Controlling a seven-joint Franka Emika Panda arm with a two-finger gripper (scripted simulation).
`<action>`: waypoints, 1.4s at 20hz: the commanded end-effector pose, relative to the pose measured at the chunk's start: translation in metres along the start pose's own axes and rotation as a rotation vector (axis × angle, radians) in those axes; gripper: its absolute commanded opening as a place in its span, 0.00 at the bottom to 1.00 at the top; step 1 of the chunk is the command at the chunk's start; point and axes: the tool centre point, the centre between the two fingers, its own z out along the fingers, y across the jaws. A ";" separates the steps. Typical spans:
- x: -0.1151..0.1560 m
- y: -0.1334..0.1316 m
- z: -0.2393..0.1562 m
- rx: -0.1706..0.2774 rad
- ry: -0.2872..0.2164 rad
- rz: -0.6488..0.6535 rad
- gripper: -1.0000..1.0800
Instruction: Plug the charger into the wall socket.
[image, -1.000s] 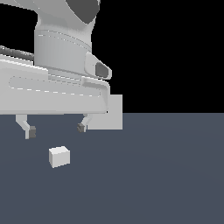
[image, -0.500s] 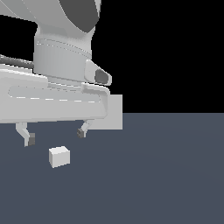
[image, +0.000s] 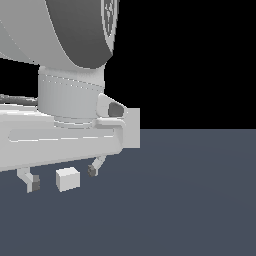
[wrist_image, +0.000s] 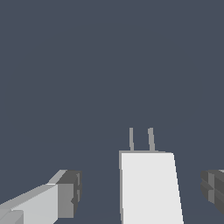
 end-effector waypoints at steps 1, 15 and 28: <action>-0.001 0.000 0.003 -0.001 0.001 -0.001 0.96; 0.000 0.001 0.003 -0.002 0.001 0.004 0.00; 0.005 0.034 -0.030 -0.066 0.007 0.233 0.00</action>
